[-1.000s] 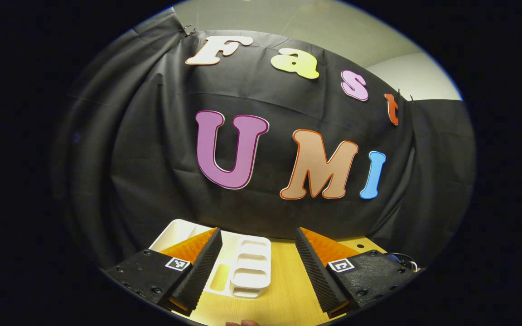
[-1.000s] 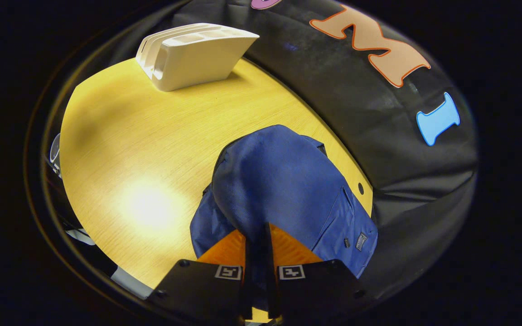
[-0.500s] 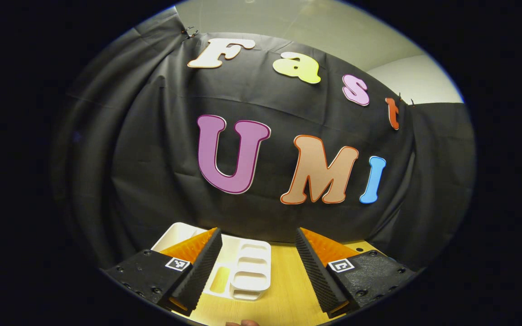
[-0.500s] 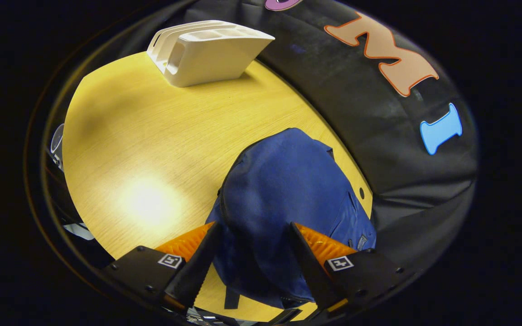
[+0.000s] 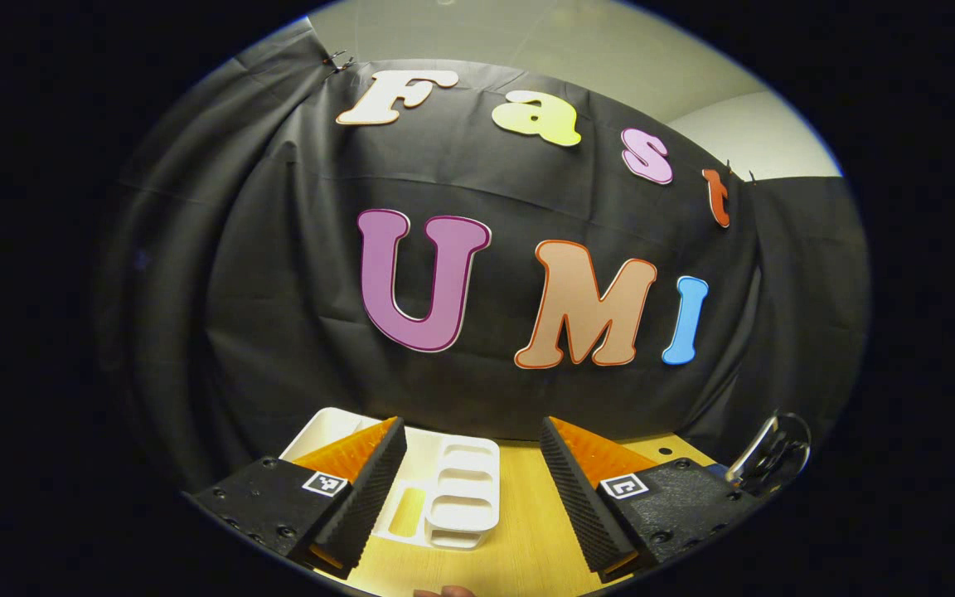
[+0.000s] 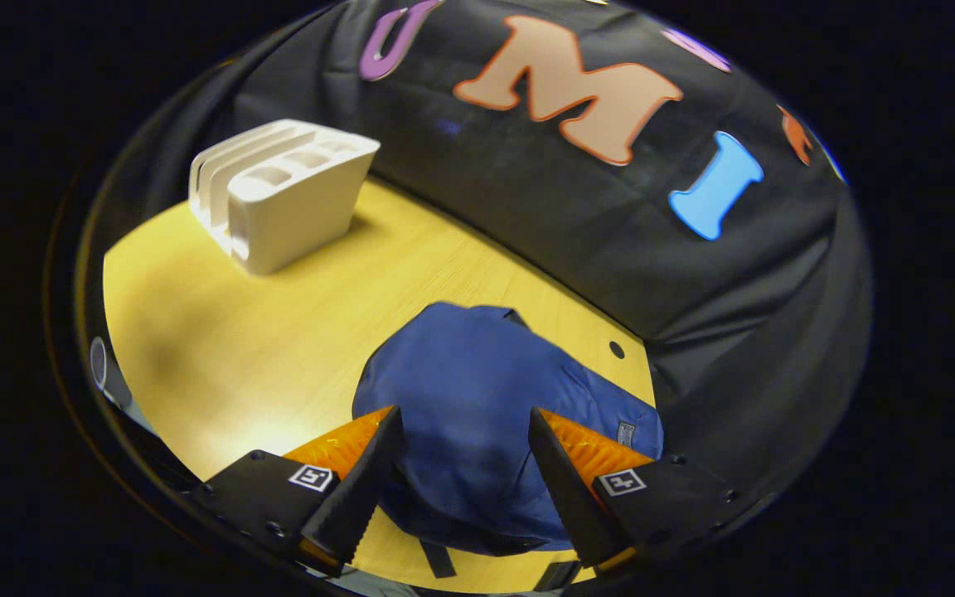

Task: Open the schoolbag, grab two books from the bookshelf and put them into the schoolbag.

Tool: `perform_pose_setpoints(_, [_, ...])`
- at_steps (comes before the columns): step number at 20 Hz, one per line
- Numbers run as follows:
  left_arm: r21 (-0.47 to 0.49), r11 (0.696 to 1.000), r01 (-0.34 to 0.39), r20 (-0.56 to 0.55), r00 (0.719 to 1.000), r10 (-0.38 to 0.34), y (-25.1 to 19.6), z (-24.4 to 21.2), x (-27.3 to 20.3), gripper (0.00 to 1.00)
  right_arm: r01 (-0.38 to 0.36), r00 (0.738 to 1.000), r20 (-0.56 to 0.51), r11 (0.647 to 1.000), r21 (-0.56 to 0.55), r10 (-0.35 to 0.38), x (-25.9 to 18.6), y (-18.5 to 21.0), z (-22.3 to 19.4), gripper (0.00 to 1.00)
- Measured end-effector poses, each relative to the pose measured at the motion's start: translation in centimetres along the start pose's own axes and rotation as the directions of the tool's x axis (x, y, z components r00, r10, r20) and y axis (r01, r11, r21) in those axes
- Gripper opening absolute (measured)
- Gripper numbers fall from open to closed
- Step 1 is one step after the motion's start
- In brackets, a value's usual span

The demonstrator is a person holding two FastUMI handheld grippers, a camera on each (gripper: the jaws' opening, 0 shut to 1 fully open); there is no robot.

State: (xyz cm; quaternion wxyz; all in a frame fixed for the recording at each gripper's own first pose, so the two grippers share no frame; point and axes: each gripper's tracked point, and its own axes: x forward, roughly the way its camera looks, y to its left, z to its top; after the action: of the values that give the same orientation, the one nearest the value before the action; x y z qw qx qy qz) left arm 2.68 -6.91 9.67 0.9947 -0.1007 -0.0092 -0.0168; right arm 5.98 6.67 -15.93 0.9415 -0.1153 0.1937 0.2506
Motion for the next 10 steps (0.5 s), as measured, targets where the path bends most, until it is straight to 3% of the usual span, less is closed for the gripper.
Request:
perform_pose_setpoints(1, [0.005, 1.000, 0.000, 0.000, 1.000, 0.000, -0.2, -0.1, 0.1, 0.97, 0.017, 0.999, 0.036, 0.998, 0.054, -0.019, -0.6, -0.8, 1.2, 0.90])
perform_pose_setpoints(2, [0.011, 1.000, 0.000, 0.001, 1.000, 0.000, -0.3, -0.2, 0.1, 0.92, 0.034, 0.997, 0.071, 0.994, 0.104, -0.041, -1.2, -1.8, 2.2, 0.99])
perform_pose_setpoints(5, [0.031, 1.000, 0.003, 0.000, 1.000, -0.003, -1.1, -0.8, 0.3, 0.92, 0.048, 0.986, 0.145, 0.973, 0.224, -0.082, -3.0, -3.9, 4.6, 0.99])
perform_pose_setpoints(6, [0.037, 0.999, 0.005, -0.006, 1.000, -0.005, -1.4, -1.1, 0.3, 0.97, 0.049, 0.981, 0.167, 0.964, 0.260, -0.095, -3.6, -4.6, 5.4, 0.99])
perform_pose_setpoints(8, [0.046, 0.999, 0.010, -0.011, 1.000, -0.010, -2.2, -1.7, 0.4, 0.92, 0.041, 0.967, 0.225, 0.940, 0.340, -0.123, -4.6, -5.8, 6.9, 0.99])
perform_pose_setpoints(10, [0.045, 0.999, 0.014, -0.002, 1.000, -0.014, -2.9, -2.1, 0.3, 0.94, 0.018, 0.950, 0.279, 0.914, 0.406, -0.142, -6.2, -6.7, 8.7, 0.99])
